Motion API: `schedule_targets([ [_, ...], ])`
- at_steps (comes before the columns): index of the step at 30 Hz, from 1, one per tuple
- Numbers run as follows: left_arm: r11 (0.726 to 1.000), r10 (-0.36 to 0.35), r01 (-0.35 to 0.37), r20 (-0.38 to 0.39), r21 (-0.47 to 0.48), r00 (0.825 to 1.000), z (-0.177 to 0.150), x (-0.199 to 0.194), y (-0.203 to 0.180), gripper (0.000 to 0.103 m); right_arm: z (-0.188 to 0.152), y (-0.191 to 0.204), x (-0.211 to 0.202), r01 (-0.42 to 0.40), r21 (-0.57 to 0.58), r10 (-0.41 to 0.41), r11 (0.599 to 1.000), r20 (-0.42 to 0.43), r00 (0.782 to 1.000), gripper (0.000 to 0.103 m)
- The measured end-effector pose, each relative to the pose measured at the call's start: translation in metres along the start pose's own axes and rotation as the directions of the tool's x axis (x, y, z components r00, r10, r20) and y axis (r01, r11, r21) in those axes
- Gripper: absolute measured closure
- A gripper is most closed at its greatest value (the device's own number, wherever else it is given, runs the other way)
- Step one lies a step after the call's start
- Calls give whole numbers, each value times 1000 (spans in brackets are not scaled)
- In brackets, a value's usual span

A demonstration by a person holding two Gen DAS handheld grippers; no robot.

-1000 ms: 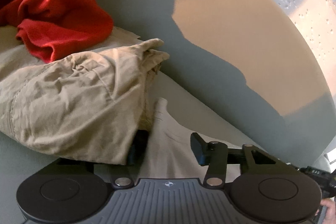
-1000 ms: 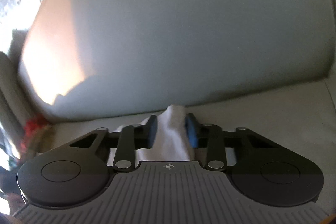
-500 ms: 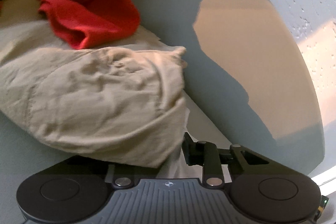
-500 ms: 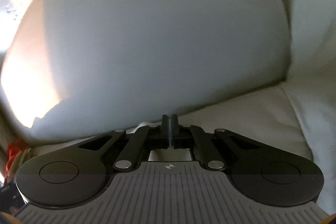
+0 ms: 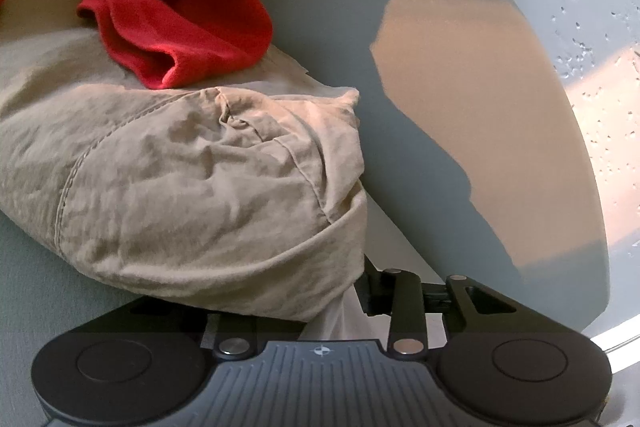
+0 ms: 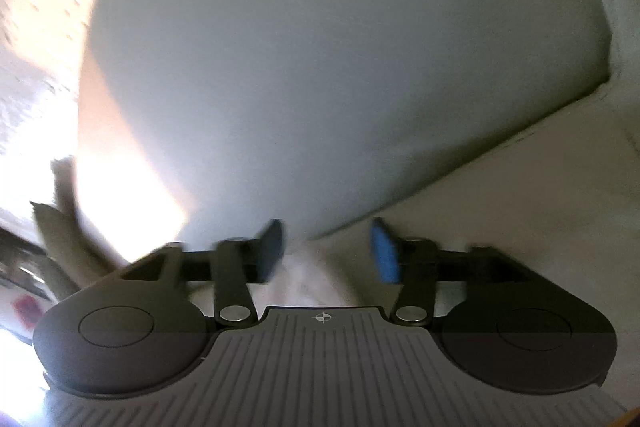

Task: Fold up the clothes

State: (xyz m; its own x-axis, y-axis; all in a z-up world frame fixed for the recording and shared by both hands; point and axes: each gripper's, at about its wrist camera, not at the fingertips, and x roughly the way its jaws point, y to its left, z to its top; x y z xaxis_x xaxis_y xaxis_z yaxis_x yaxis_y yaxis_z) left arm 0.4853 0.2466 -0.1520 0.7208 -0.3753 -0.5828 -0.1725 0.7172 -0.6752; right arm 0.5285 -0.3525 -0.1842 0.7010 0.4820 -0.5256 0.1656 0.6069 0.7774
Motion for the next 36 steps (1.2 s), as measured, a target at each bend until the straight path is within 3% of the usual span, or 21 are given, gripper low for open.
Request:
schedule_targets([
  [4, 1000, -4, 4, -8, -11, 1000, 2, 0, 3, 67, -3, 1, 3, -4, -48, 2, 999, -46, 999, 41],
  [6, 1000, -3, 3, -6, -13, 1000, 2, 0, 3, 69, -3, 4, 5, 24, -96, -31, 995, -67, 997, 56],
  [8, 1000, -2, 2, -3, -14, 1000, 2, -1, 3, 71, -7, 13, 10, 107, -205, -123, 973, -65, 990, 85],
  [11, 1000, 13, -13, 8, 17, 1000, -1, -7, 0, 80, -16, 27, 16, 190, -332, -210, 924, -27, 977, 98],
  [12, 999, 17, -18, 11, 32, 1000, -2, -11, -2, 93, -19, 31, 15, 204, -356, -221, 912, -8, 975, 99],
  [14, 998, 27, -28, 19, 62, 999, -5, -19, -6, 101, -26, 40, 9, 236, -389, -238, 891, 44, 970, 100],
  [21, 976, -80, 54, 115, 212, 990, -24, -88, -44, 102, -40, 68, -60, 261, -348, -208, 900, 182, 961, 100],
  [27, 974, -188, 165, 143, 157, 972, -61, -168, -69, 102, -61, 72, -153, 225, -233, -180, 946, 202, 963, 100],
  [30, 976, -170, 149, 129, 160, 977, -87, -184, -98, 102, -84, 61, -202, 189, -164, -158, 968, 184, 970, 100],
  [33, 974, -120, 89, 141, 208, 983, -136, -229, -97, 102, -119, 52, -250, 165, -140, -142, 976, 162, 976, 100],
  [36, 980, -53, 16, 180, 197, 982, -176, -257, -86, 102, -158, 46, -291, 159, -107, -142, 982, 149, 979, 100],
])
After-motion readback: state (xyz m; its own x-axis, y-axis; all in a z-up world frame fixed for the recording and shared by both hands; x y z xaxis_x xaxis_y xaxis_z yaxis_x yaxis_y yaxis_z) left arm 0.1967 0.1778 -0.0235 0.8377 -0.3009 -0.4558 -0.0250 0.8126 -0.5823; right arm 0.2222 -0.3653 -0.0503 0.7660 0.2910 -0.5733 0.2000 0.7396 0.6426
